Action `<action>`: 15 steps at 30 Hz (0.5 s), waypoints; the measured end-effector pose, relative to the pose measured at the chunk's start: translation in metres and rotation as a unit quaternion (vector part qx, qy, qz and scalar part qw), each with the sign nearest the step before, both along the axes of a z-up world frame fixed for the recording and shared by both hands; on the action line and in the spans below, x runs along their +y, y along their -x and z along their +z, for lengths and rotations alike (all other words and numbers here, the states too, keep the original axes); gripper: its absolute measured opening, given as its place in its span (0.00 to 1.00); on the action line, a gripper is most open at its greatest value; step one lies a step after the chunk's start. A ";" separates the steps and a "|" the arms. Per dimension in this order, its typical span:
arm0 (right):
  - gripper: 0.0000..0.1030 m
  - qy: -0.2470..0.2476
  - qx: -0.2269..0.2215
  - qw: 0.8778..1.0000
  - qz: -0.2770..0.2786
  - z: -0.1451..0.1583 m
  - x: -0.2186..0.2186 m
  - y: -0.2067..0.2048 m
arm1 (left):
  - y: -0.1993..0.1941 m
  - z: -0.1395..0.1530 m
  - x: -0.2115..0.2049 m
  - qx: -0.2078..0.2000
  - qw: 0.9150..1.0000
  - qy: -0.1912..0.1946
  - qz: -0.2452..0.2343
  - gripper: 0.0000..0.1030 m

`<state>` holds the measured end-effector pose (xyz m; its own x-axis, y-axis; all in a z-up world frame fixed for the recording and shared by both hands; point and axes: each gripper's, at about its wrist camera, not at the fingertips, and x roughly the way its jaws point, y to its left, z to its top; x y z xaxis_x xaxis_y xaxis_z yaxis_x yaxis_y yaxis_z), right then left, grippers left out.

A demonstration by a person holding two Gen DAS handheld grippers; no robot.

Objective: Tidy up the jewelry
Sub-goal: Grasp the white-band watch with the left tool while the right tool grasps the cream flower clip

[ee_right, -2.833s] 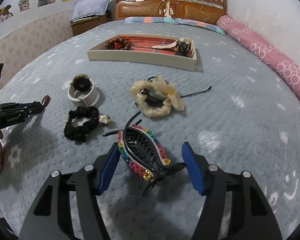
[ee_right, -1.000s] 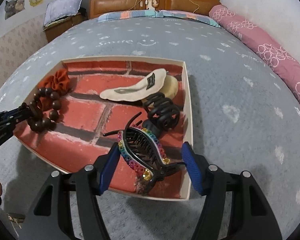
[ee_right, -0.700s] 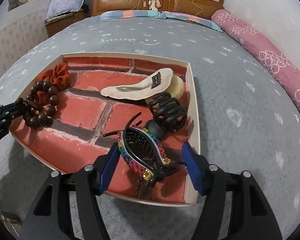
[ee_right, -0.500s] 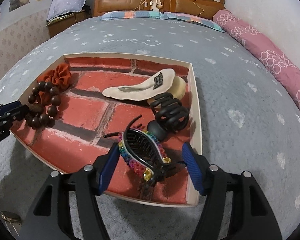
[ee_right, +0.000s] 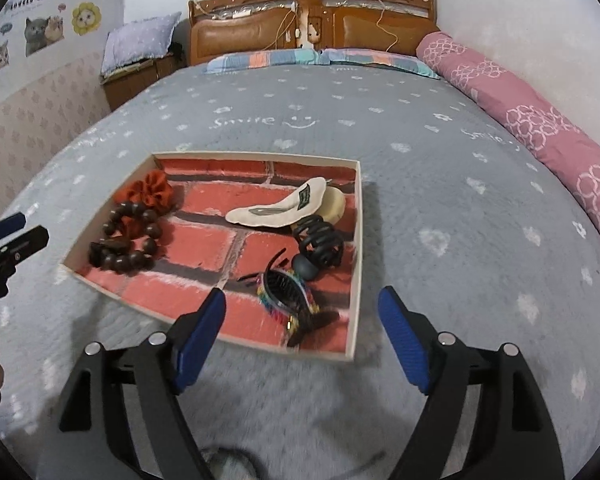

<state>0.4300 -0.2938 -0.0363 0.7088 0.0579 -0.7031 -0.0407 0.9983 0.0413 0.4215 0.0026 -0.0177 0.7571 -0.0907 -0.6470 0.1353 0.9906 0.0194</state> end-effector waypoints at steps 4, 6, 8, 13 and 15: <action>0.76 0.010 -0.013 1.000 -0.002 0.015 -0.007 0.028 | 0.030 0.013 0.006 -0.013 1.000 0.005 0.001 0.92; 0.76 0.022 -0.022 0.999 -0.006 0.022 -0.010 0.047 | 0.047 0.021 0.010 -0.023 1.000 0.006 0.008 0.94; 0.76 0.023 -0.029 0.999 -0.010 0.027 -0.013 0.061 | 0.064 0.026 0.015 -0.031 0.999 0.008 0.014 0.95; 0.76 0.018 -0.040 0.999 -0.021 0.029 -0.019 0.094 | 0.097 0.027 0.022 -0.033 0.999 0.019 0.024 0.95; 0.76 0.025 -0.041 0.998 -0.025 0.024 -0.017 0.106 | 0.106 0.021 0.023 -0.024 0.999 0.022 0.028 0.95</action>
